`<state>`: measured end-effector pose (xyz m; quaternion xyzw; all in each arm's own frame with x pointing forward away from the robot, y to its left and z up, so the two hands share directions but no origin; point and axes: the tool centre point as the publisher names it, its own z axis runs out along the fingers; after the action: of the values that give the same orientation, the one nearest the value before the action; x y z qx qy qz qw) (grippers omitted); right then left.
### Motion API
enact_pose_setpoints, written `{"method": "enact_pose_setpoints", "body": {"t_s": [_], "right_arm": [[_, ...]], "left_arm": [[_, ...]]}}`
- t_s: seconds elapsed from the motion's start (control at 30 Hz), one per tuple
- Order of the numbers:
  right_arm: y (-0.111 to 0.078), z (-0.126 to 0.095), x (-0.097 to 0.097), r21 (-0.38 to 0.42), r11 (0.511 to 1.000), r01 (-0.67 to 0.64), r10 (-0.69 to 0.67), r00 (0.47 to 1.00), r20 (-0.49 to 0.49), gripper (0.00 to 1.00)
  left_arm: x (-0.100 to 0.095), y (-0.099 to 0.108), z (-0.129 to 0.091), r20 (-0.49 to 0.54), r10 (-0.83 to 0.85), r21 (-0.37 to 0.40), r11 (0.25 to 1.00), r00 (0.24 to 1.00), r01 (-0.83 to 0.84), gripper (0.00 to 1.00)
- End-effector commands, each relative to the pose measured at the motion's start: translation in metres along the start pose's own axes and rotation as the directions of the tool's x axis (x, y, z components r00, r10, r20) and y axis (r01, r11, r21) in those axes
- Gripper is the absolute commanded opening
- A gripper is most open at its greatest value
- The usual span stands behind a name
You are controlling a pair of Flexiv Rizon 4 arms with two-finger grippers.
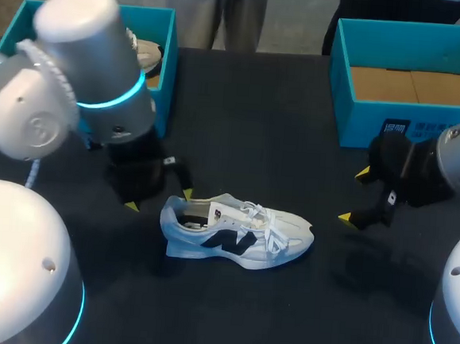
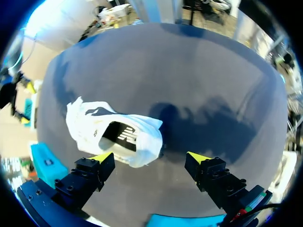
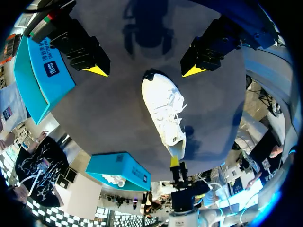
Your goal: Take the shoe out of the shoebox, open the shoe tongue, remove and reinsert the insole, then place the shoe into the shoebox
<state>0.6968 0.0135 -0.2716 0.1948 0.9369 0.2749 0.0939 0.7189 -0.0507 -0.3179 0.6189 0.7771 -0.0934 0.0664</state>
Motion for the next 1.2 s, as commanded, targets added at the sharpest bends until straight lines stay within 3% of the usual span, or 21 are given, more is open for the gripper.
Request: {"method": "enact_pose_setpoints", "body": {"t_s": [0.03,0.67,0.7,0.9,1.07,1.2], "right_arm": [[0.000,0.001,0.001,0.002,1.000,0.000,0.000,1.000,0.003,1.00],[0.000,0.001,0.001,0.002,1.000,0.000,0.000,1.000,0.003,1.00],[0.000,0.001,0.001,0.002,1.000,0.000,0.000,1.000,0.003,1.00],[0.000,0.001,0.001,0.002,1.000,0.000,0.000,1.000,0.003,1.00],[0.000,0.001,0.001,0.002,1.000,0.000,0.000,1.000,0.003,1.00],[0.000,0.001,0.001,0.002,1.000,0.000,0.000,1.000,0.003,1.00]], "left_arm": [[0.029,-0.012,-0.017,0.201,-0.056,-0.005,0.998,0.978,0.058,1.00],[0.032,-0.013,-0.018,0.171,-0.058,-0.001,0.998,0.984,0.059,1.00],[0.033,-0.011,-0.017,0.165,-0.118,0.064,0.992,0.979,0.108,1.00],[0.038,0.001,-0.017,0.158,-0.254,0.202,0.954,0.954,0.220,1.00],[0.044,0.012,-0.019,0.157,-0.444,0.371,0.854,0.882,0.364,1.00],[0.050,0.015,-0.020,0.150,-0.521,0.431,0.799,0.840,0.419,1.00]]}}
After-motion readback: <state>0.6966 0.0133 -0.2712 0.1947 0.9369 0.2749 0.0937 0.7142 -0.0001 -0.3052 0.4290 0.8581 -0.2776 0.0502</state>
